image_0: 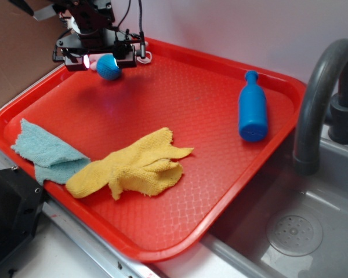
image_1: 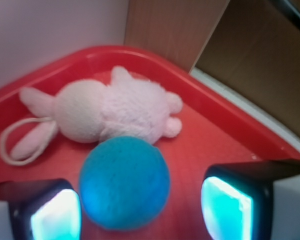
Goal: Grab the blue ball.
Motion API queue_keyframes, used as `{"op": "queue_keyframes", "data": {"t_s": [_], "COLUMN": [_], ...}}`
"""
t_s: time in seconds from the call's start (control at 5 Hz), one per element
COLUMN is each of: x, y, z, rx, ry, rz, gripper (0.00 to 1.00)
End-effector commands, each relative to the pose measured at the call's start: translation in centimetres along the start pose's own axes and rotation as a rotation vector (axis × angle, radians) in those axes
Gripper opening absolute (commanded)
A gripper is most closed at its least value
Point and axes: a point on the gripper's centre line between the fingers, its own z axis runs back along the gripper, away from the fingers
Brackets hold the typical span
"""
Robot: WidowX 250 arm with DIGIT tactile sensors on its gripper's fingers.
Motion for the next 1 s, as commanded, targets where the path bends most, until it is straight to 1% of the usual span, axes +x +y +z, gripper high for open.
{"op": "queue_keyframes", "data": {"t_s": [0.0, 0.2, 0.4, 0.6, 0.8], "x": [1.7, 0.8, 0.4, 0.8, 1.3], "y": [-0.1, -0.2, -0.1, 0.3, 0.6], "z": [-1.0, -1.2, -0.6, 0.6, 1.8], "rx": [0.005, -0.004, -0.014, -0.013, -0.076], "ry": [-0.023, -0.017, -0.015, 0.023, 0.082], "rz": [-0.005, -0.013, -0.020, -0.025, -0.081], "gripper": [1.00, 0.94, 0.00, 0.00, 0.00]}}
